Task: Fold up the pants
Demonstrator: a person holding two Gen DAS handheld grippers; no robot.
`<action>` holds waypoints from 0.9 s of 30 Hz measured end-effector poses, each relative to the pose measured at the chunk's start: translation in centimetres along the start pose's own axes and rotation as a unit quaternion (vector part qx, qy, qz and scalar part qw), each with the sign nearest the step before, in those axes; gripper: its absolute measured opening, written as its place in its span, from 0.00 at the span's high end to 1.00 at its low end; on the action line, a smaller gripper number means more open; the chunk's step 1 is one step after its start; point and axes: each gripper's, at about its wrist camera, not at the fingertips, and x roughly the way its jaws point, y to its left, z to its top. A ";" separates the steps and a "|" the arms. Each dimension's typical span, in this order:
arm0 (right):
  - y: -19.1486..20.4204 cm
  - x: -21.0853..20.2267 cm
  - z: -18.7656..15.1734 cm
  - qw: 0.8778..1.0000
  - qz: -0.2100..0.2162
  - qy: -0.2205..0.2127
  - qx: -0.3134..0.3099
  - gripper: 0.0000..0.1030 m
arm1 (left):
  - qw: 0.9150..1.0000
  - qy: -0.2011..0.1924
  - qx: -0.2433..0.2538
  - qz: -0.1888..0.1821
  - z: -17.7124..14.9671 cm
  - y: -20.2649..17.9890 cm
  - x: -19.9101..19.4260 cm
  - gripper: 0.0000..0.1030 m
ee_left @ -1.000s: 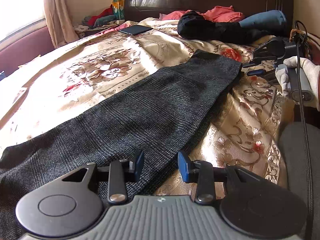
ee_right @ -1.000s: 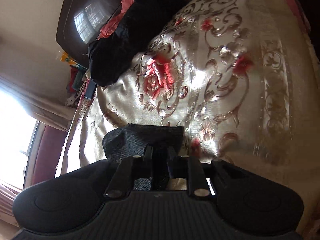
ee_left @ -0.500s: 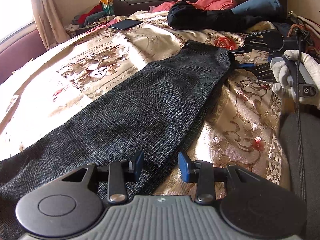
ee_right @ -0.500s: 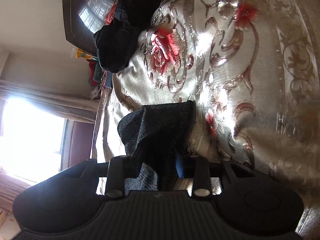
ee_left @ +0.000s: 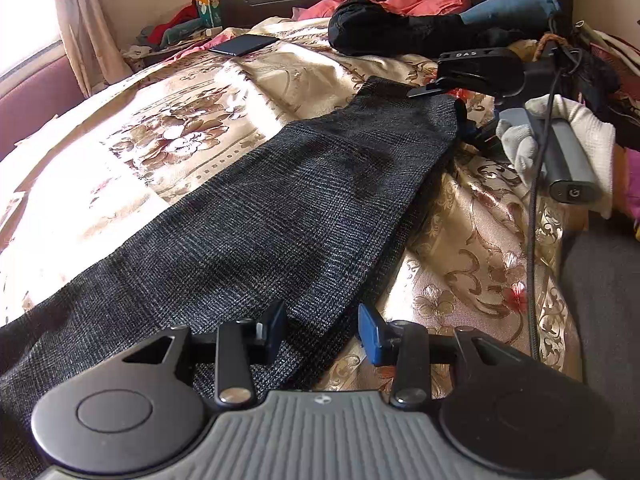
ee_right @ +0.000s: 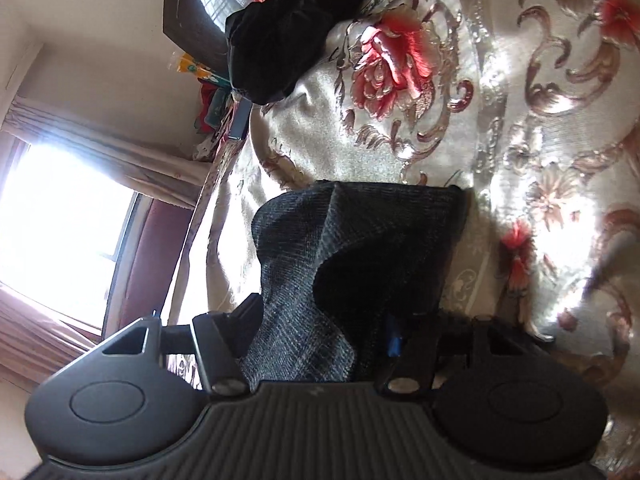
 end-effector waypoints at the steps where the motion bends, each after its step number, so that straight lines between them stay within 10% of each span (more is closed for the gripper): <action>1: 0.4 0.4 0.0 1.000 -0.004 0.000 -0.012 0.43 | 1.000 0.001 0.000 0.000 0.0 0.0 0.1 0.50; 4: -0.4 0.9 0.6 0.999 0.008 -0.003 0.031 0.91 | 1.000 0.002 0.006 0.003 0.2 -0.3 0.2 0.49; 9: 1.0 -4.6 0.6 0.988 0.117 -0.082 0.064 0.93 | 1.000 -0.020 0.007 -0.002 0.9 -0.5 -0.7 0.49; 13: -0.1 -1.7 1.1 0.995 0.030 -0.035 0.088 0.93 | 1.000 0.010 0.005 -0.011 0.9 -0.8 1.3 0.49; 15: 0.0 -2.3 1.0 0.993 0.057 -0.041 0.099 0.93 | 1.000 0.003 0.003 -0.011 0.9 -0.7 0.9 0.49; 21: 7.6 -2.4 -0.8 0.996 0.046 -0.034 -0.071 0.93 | 1.000 -0.025 -0.017 0.004 -0.4 1.4 -3.1 0.49; 27: 20.8 -0.6 -10.9 0.951 0.120 0.065 -0.278 0.93 | 0.993 -0.053 -0.080 0.072 -3.8 6.6 -10.0 0.49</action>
